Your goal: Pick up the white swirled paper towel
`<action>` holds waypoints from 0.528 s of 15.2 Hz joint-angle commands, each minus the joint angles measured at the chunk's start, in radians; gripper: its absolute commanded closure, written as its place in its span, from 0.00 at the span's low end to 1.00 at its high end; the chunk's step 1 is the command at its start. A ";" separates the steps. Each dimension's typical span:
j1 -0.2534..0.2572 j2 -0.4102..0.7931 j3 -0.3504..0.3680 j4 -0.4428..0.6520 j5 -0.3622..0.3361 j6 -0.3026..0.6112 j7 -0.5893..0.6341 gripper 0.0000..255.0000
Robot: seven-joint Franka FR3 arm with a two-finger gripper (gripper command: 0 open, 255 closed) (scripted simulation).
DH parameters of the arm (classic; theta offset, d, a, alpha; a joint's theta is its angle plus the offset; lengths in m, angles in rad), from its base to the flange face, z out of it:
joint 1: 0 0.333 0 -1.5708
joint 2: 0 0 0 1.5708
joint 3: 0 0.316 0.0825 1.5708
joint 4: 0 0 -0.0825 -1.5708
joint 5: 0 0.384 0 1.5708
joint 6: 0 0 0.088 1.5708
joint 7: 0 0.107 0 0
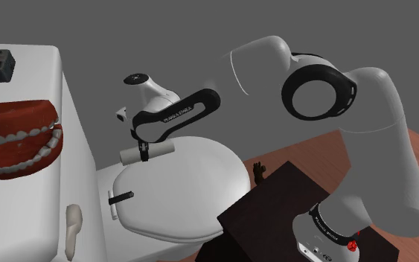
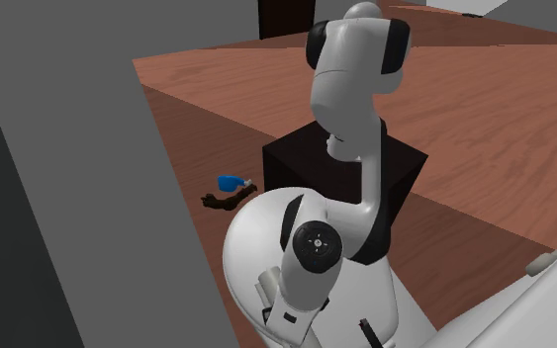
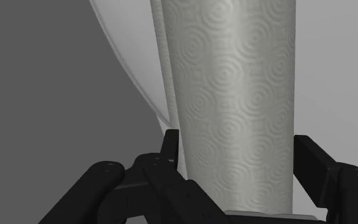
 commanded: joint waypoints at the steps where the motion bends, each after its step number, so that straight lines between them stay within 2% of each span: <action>1: -0.002 -0.016 0.002 -0.004 0.002 -0.013 -0.002 1.00; 8: -0.007 -0.078 0.010 -0.008 0.012 -0.069 -0.011 1.00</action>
